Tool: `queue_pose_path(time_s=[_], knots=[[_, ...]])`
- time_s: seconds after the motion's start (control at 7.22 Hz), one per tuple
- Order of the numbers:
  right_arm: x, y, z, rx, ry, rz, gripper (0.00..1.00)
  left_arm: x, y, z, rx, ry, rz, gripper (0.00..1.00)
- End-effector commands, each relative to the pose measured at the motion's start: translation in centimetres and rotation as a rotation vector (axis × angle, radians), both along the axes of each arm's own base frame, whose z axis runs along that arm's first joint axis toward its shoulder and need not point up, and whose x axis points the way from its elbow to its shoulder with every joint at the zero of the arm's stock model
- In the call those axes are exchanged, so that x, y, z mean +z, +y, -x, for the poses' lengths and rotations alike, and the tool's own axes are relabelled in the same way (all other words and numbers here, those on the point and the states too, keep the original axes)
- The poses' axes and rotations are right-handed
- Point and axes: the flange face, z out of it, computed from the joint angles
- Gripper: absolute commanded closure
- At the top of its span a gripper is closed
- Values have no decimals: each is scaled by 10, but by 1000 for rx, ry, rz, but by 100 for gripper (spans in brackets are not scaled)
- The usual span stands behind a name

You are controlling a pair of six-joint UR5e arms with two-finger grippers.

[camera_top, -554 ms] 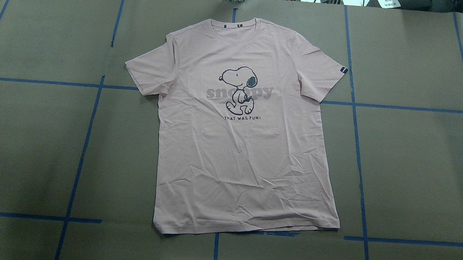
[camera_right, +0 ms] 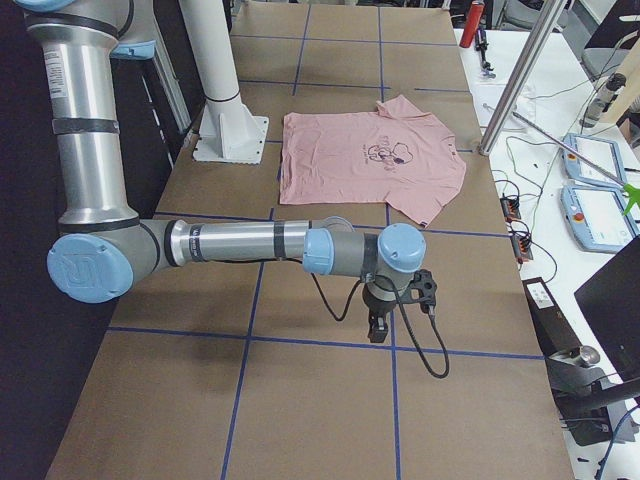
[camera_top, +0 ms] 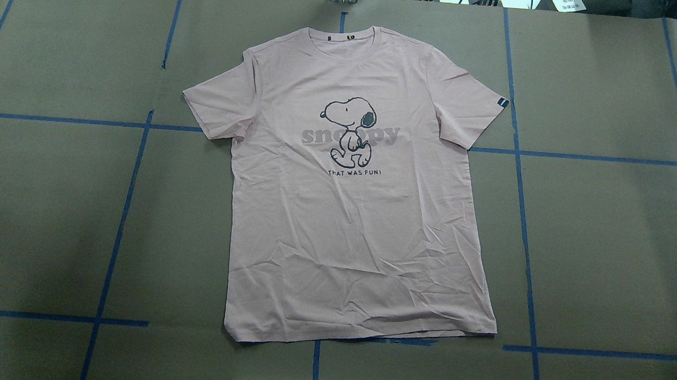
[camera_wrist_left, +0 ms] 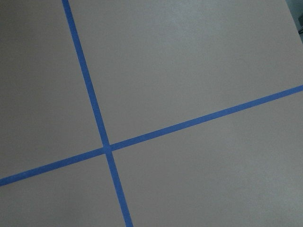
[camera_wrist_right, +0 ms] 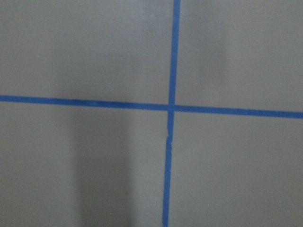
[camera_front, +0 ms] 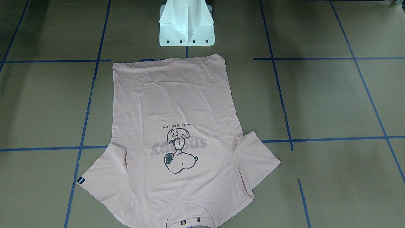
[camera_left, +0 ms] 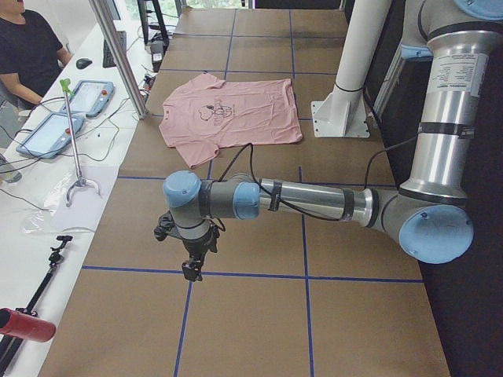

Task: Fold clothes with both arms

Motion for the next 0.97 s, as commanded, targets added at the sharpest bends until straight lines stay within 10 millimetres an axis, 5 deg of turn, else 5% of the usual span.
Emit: queue_pose_path(time_s=[0.0, 0.14, 0.28, 0.42, 0.69, 0.83], knots=[[-109, -83, 89, -80, -7, -138, 0, -48, -37, -5, 4, 25, -140, 0], [-139, -111, 132, -103, -9, -238, 0, -59, -49, -19, 29, 98, -269, 0], [-137, -123, 166, -15, -51, -226, 0, -57, -55, -42, 71, 124, -391, 0], [-135, -131, 232, 84, -94, -198, 0, -48, -56, -46, 55, 133, -401, 0], [-140, -139, 330, 158, -138, -194, 0, -58, -62, -53, -82, 170, -323, 0], [-140, -138, 361, 150, -104, -212, 0, -60, -72, -95, -146, 204, -211, 0]])
